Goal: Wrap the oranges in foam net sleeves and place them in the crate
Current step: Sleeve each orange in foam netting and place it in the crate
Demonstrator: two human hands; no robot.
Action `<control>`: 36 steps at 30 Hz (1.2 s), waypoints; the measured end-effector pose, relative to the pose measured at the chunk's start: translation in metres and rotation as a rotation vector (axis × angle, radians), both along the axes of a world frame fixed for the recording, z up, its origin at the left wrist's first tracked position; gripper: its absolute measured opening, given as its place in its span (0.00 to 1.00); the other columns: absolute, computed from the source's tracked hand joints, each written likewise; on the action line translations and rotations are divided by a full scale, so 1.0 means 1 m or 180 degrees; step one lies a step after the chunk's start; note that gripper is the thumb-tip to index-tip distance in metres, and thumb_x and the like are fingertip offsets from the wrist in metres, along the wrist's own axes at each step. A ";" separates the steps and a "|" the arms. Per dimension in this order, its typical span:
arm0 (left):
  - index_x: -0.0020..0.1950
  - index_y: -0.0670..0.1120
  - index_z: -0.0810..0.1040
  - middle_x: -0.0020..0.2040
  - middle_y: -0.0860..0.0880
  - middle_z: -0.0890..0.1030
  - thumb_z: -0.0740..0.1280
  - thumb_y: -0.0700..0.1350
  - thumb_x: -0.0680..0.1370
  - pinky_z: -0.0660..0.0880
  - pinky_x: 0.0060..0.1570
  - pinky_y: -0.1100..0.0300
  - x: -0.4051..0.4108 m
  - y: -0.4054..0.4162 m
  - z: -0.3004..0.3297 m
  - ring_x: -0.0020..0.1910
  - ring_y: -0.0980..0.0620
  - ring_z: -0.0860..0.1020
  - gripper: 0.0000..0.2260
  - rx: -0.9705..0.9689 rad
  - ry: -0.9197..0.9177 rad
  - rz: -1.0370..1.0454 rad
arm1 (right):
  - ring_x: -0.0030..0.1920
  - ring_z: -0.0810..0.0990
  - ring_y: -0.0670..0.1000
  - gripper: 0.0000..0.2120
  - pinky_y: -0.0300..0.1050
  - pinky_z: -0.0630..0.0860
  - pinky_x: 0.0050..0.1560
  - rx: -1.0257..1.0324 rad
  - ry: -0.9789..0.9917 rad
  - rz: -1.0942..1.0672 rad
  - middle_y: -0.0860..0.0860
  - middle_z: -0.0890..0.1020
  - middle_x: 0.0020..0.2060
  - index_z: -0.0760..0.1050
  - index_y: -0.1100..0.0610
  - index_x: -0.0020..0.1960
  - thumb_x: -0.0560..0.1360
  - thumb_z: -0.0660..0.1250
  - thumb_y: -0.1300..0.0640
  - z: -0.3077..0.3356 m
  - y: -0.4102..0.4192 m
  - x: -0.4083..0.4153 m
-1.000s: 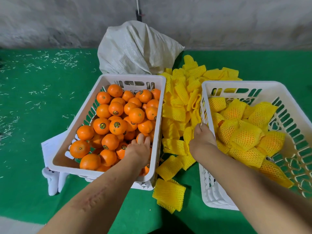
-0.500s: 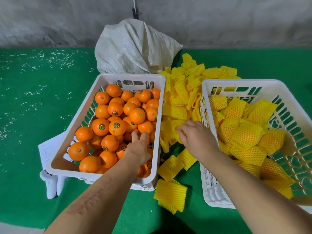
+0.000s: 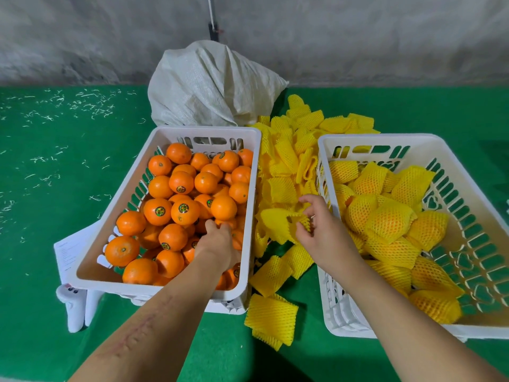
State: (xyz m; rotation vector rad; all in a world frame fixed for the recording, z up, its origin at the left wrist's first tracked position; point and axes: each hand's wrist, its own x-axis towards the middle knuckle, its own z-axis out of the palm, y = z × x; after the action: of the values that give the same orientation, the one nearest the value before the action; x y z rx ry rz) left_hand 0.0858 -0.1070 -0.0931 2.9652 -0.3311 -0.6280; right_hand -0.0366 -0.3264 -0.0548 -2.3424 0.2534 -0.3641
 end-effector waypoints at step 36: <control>0.78 0.67 0.53 0.72 0.66 0.60 0.74 0.57 0.75 0.72 0.67 0.63 -0.054 -0.043 0.049 0.74 0.58 0.67 0.39 -0.3827 -0.0032 -0.0418 | 0.31 0.69 0.48 0.10 0.51 0.64 0.29 0.0210 -0.0568 0.0499 0.46 0.69 0.32 0.65 0.41 0.42 0.81 0.60 0.49 0.007 0.003 -0.003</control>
State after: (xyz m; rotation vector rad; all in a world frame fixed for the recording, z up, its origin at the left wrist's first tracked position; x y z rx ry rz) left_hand 0.0319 -0.1498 -0.0446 1.7981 -0.6226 -0.2490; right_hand -0.0400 -0.3235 -0.0482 -2.2312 -0.0041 -0.4768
